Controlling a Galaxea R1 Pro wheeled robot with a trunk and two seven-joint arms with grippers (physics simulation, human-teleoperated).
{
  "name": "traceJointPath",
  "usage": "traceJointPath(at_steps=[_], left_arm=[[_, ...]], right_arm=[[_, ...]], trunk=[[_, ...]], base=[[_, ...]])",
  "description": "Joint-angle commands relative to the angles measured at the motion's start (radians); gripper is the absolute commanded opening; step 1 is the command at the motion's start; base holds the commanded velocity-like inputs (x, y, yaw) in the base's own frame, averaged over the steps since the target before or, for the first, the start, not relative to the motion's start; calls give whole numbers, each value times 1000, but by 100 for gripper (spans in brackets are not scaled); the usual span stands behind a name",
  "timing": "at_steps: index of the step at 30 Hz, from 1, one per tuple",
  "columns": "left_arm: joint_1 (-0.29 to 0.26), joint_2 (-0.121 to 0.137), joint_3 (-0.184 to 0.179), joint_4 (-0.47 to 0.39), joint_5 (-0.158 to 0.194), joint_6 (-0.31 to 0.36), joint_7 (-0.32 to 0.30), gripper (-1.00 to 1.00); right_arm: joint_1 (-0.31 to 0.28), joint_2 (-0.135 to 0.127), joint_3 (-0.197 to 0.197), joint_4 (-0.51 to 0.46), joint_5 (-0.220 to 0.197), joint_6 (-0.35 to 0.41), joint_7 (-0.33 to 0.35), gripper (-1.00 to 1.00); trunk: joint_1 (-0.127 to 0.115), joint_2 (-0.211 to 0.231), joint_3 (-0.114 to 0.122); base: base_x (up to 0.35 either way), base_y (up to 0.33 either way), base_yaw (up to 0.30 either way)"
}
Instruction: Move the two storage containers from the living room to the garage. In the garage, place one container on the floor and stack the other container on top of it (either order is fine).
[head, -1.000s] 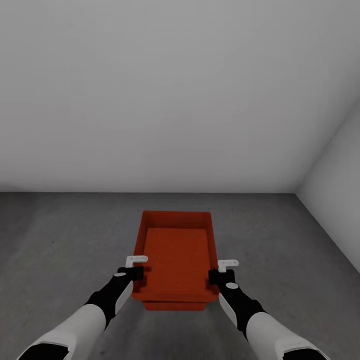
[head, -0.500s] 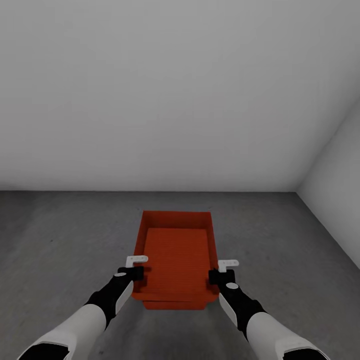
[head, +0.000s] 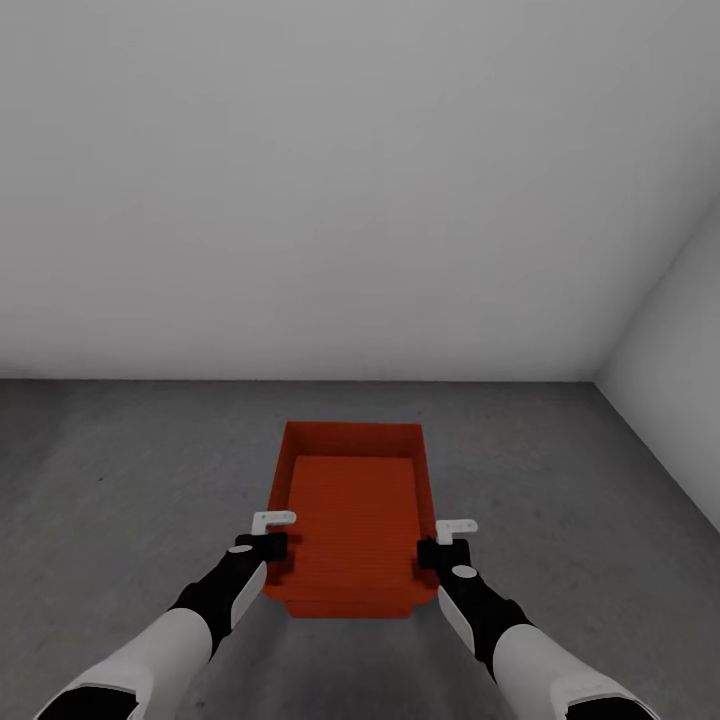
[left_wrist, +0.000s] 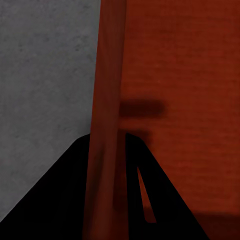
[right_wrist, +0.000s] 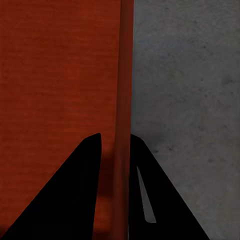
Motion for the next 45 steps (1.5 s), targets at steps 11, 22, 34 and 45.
traceJointPath(at_steps=[11,22,34,45], left_arm=[[-1,25,40,-6,-14,7,16,-100],[-1,28,40,-5,-13,7,16,-100],[-1,27,40,-4,-14,6,16,-100],[-1,24,40,-4,-12,7,16,-100]], right_arm=[[-1,-4,-17,2,0,-2,-40,-100],[-1,-4,-17,2,0,-2,-40,-100],[-1,-4,-17,2,1,-2,-40,-100],[-1,-4,-18,2,0,-2,-40,-100]], trunk=[[0,0,-1],[0,0,-1],[0,0,-1],[0,0,-1]], base=[[0,0,0],[79,0,0],[41,0,0],[0,0,0]])
